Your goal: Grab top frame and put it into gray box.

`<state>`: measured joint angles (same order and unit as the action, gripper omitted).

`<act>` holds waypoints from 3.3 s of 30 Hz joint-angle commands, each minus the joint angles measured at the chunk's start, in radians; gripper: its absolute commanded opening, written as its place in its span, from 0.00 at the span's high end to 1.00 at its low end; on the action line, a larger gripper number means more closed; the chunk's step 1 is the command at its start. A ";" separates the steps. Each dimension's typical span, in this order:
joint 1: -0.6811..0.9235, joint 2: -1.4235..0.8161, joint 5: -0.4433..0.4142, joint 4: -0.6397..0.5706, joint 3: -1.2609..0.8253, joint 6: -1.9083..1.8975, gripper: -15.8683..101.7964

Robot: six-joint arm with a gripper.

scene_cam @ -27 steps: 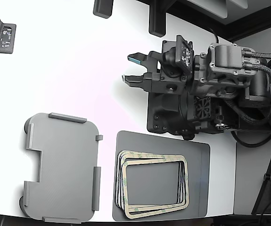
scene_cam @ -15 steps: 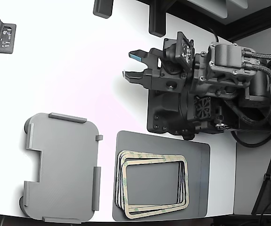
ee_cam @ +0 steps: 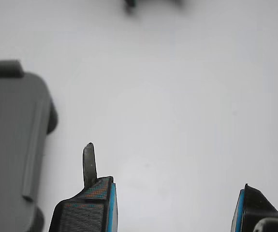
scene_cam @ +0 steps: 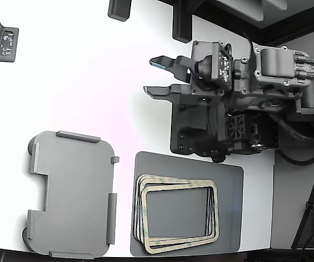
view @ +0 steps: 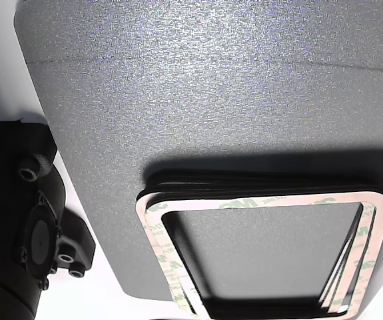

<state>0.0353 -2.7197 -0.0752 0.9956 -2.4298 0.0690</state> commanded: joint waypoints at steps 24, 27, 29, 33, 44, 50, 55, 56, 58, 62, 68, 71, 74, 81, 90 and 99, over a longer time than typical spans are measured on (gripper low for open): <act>0.630 0.517 -0.048 0.541 0.557 1.612 0.02; 0.704 0.532 -0.043 0.543 0.552 1.663 0.05; 0.761 0.554 -0.054 0.552 0.563 1.687 0.07; 0.859 0.623 -0.057 0.588 0.595 1.730 0.06; 1.129 0.799 -0.103 0.655 0.663 1.756 0.02; 1.200 0.902 -0.069 0.658 0.739 1.681 0.02; 1.250 0.965 -0.061 0.657 0.782 1.677 0.02; 1.256 0.974 -0.057 0.657 0.788 1.692 0.02; 1.269 0.991 -0.052 0.657 0.795 1.721 0.02; 1.298 1.022 -0.038 0.657 0.813 1.772 0.02; 1.322 1.091 0.012 0.650 0.847 1.827 0.02; 1.335 1.123 0.038 0.641 0.854 1.893 0.02; 1.339 1.143 0.057 0.607 0.848 1.908 0.02; 1.341 1.195 0.067 0.560 0.862 1.853 0.04; 1.371 1.241 0.074 0.548 0.884 1.759 0.10; 1.422 1.256 0.037 0.523 0.877 1.677 0.10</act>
<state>1.4665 -1.4465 -0.0322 1.5186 -1.5723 1.7472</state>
